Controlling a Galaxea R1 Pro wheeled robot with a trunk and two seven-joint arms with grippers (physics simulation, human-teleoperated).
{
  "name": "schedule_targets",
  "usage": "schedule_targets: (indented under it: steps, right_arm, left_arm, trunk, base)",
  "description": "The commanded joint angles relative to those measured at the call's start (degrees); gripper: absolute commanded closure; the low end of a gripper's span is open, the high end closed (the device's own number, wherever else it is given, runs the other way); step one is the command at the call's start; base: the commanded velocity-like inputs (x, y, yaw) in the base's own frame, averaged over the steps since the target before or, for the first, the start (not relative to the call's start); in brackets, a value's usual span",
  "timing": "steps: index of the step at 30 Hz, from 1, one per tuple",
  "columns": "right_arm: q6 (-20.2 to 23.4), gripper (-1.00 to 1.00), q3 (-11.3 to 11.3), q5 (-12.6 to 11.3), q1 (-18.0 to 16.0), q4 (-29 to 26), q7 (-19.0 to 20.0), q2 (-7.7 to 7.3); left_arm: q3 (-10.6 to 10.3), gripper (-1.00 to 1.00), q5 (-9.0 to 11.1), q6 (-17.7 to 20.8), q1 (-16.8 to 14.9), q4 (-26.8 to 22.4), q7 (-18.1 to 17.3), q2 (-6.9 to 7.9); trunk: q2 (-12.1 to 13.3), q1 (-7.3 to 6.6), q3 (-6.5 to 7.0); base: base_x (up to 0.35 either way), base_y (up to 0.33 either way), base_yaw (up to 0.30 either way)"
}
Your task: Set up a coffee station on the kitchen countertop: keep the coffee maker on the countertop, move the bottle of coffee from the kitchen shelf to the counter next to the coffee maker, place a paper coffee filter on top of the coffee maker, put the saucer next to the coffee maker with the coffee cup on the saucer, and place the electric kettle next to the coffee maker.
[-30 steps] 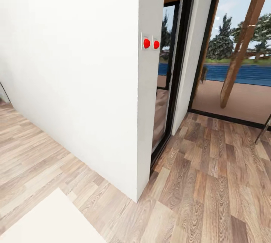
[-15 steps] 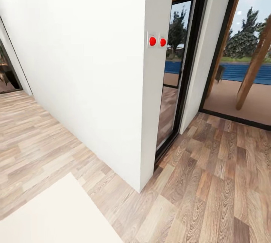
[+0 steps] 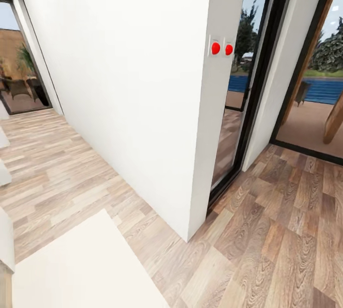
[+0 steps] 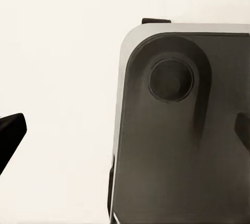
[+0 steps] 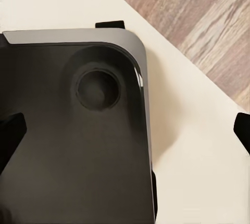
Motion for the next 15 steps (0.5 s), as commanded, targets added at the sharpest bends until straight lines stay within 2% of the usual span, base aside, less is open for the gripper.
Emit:
schedule_targets:
  steps: [1, 8, 15]
  right_arm:
    - [-0.2, -1.00, -0.4, -0.1, 0.0, 0.0, 0.1, 0.02]
    - [-0.2, -1.00, -0.4, -0.1, 0.0, 0.0, 0.1, 0.02]
    - [-0.2, -1.00, -0.4, 0.0, 0.0, 0.1, 0.1, 0.17]
  left_arm:
    - [0.1, -1.00, 0.3, -0.2, 0.0, 0.0, 0.0, -0.01]
    - [0.0, -1.00, 0.3, -0.2, 0.0, 0.0, 0.0, -0.04]
    - [-0.1, -1.00, -1.1, -0.1, 0.0, 0.0, 0.0, -0.22]
  trunk:
    - [0.0, 0.00, -0.11]
    - [0.0, 0.00, -0.54]
    - [0.0, 0.00, -0.96]
  base:
    - [0.000, 0.000, 0.215]
    - [-0.016, -0.012, 0.215]
    - [-0.163, -0.173, 0.215]
